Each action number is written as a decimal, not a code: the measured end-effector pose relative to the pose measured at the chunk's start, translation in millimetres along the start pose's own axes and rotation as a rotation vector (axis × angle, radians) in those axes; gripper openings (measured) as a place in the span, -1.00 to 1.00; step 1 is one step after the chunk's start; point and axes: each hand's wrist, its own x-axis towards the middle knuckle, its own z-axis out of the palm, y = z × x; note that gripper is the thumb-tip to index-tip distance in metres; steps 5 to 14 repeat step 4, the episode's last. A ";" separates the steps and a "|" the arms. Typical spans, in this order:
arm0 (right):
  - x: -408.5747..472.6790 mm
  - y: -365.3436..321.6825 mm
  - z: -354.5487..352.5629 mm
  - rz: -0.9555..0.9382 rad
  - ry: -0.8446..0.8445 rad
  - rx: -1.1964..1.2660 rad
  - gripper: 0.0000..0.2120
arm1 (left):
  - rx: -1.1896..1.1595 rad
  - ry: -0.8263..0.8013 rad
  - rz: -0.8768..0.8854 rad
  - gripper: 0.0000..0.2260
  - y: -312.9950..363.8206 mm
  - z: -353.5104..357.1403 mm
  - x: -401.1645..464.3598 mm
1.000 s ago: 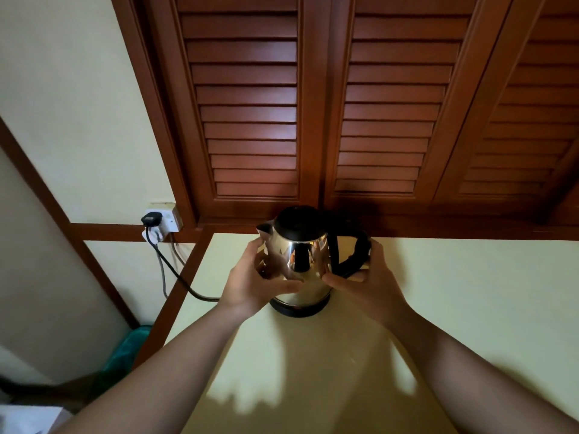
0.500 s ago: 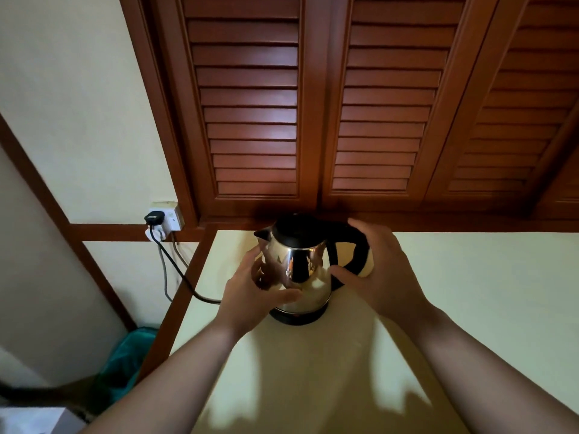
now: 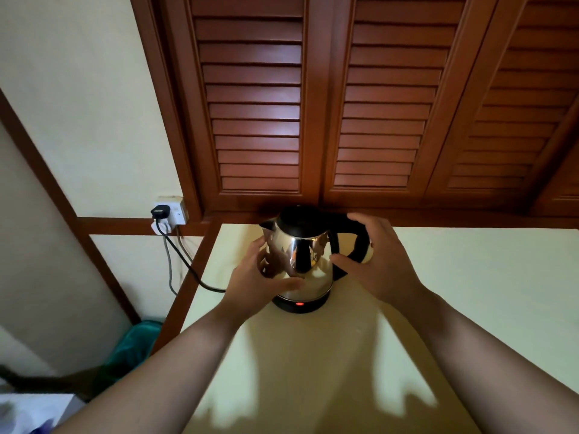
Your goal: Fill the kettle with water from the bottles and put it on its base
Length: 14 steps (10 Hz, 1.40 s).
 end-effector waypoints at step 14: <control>-117.2 11.1 -55.3 0.261 -0.197 0.137 -0.79 | 0.250 -0.287 -0.072 -0.77 -5.4 -60.9 -108.3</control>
